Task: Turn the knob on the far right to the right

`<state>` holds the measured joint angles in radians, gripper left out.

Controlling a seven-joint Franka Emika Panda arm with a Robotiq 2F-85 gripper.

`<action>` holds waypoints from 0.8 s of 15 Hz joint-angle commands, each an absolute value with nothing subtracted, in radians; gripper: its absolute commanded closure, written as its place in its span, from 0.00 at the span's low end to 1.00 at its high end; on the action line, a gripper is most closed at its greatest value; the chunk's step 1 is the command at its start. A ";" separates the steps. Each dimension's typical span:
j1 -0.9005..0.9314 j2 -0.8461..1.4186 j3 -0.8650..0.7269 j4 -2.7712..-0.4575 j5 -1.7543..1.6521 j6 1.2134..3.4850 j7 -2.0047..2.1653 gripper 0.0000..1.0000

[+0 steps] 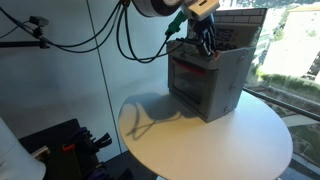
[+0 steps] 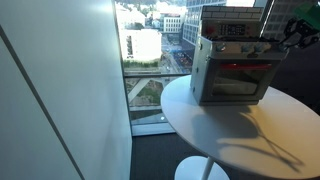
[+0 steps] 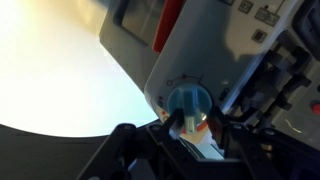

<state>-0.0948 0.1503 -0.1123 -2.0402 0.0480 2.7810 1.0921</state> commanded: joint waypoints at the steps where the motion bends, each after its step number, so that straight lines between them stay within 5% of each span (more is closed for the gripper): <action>1: -0.081 0.142 -0.126 -2.051 0.044 2.834 1.221 0.90; 12: -0.083 0.122 -0.120 -2.108 0.054 2.939 1.497 0.92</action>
<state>-0.0948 0.1333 -0.1139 -2.1091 0.0478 2.8929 1.4277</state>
